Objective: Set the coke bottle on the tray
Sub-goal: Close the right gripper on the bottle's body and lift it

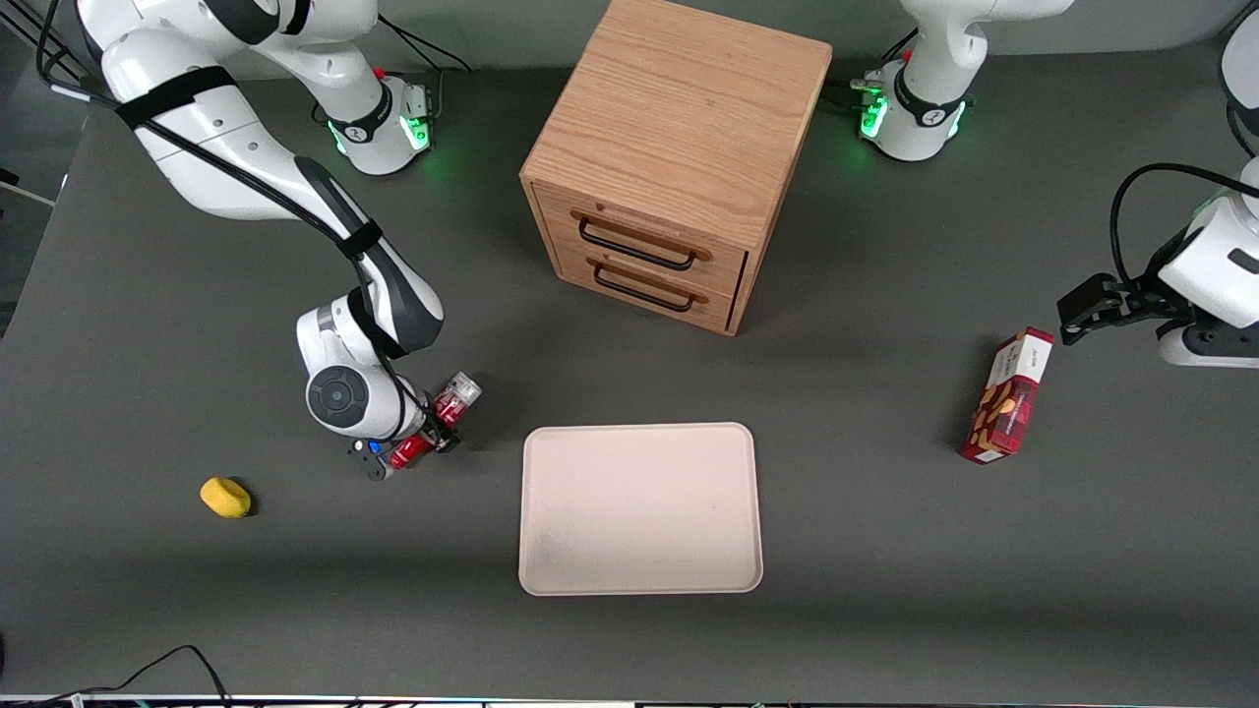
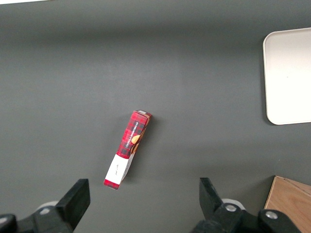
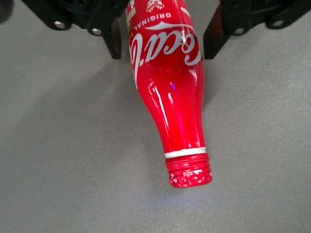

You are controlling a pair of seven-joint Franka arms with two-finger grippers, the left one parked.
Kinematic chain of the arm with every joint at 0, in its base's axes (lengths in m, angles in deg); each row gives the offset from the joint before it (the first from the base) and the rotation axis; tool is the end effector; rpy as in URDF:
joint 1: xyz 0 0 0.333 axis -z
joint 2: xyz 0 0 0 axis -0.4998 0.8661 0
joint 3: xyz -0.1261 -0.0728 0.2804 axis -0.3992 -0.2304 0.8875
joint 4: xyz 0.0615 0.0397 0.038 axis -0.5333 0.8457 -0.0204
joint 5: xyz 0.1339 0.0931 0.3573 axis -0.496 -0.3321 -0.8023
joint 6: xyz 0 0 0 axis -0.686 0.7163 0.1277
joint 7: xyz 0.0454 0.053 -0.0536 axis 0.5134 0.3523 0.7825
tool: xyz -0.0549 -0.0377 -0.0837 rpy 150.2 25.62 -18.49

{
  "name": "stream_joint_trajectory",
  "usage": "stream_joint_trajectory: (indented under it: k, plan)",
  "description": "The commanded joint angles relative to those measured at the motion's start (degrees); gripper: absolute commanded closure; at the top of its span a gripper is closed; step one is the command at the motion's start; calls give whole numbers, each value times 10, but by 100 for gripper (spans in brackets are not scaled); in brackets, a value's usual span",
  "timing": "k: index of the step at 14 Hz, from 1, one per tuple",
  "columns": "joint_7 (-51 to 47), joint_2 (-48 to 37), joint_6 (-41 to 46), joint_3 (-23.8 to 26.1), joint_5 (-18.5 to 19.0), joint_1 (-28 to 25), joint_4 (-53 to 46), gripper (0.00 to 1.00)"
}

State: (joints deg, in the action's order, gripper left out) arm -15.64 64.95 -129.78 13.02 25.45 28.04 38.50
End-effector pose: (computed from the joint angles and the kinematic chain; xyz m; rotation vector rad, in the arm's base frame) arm 0.6097 0.1762 0.1817 2.7337 -1.2898 -0.2216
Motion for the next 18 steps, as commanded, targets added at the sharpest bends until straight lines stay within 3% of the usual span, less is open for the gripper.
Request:
stream_joint_trajectory:
  k: [1, 3, 9, 13, 18]
  plan:
    - [-15, -2, -7, 4, 15, 2, 3, 79]
    - [-14, -2, -7, 5, 15, 2, 3, 100]
    - [-6, -13, -2, 5, 15, 2, 4, 100]
    - [16, -68, 23, 4, 16, -10, 1, 100]
    - [153, -115, 27, 5, 16, -27, -44, 100]
